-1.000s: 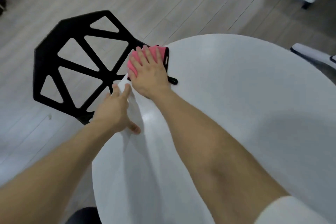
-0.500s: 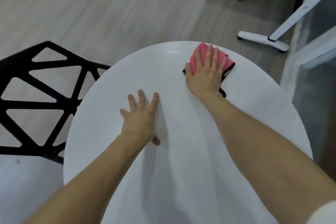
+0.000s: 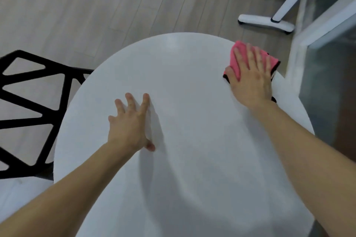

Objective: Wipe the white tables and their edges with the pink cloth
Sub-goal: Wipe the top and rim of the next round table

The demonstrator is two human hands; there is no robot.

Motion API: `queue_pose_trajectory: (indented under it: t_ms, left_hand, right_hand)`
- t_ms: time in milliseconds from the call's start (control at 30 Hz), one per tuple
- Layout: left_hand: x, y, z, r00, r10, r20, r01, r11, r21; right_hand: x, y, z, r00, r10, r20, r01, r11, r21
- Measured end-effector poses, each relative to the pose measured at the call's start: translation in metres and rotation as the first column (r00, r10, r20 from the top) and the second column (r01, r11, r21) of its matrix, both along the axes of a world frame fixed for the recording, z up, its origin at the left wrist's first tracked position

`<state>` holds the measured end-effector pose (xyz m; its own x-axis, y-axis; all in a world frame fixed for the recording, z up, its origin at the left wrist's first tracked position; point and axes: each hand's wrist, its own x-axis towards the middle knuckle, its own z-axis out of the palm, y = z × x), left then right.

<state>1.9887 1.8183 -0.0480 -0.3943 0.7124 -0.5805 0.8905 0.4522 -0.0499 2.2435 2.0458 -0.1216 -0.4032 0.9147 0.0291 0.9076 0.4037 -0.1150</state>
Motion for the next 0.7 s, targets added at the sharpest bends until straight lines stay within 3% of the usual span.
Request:
queue_pose_trajectory:
  t_ms: [100,233,333,433,533,600,700]
  left_hand:
    - [-0.002,0.0,-0.003,1.0,-0.003,-0.005,0.003,1.0,0.015]
    - [-0.005,-0.003,-0.007,1.0,-0.024,-0.012,0.024,0.999,0.033]
    - [-0.007,-0.006,-0.007,0.999,-0.025,-0.027,0.026,0.999,0.03]
    - [-0.006,-0.005,-0.006,0.999,-0.028,-0.015,0.028,0.999,0.028]
    - [-0.004,-0.003,-0.003,1.0,-0.023,-0.014,0.023,0.999,0.038]
    - [-0.003,-0.002,-0.002,1.0,-0.019,-0.018,0.02,0.999,0.032]
    - [-0.003,-0.003,-0.003,1.0,-0.016,-0.011,0.017,0.999,0.037]
  right_hand:
    - [-0.057,-0.013,0.0,0.983,-0.185,-0.007,0.185,0.983,-0.008]
    - [-0.215,-0.029,0.001,0.984,0.176,-0.013,-0.176,0.984,-0.023]
    - [-0.268,-0.041,0.007,0.939,0.341,-0.039,-0.343,0.935,-0.088]
    - [-0.199,-0.023,-0.001,0.929,0.36,-0.082,-0.366,0.928,-0.066]
    - [-0.055,-0.02,-0.005,0.99,0.114,-0.079,-0.113,0.993,0.022]
    - [0.024,-0.04,0.0,0.999,-0.033,-0.038,0.033,0.999,0.002]
    - [0.029,-0.051,0.001,0.963,-0.269,0.004,0.269,0.963,-0.01]
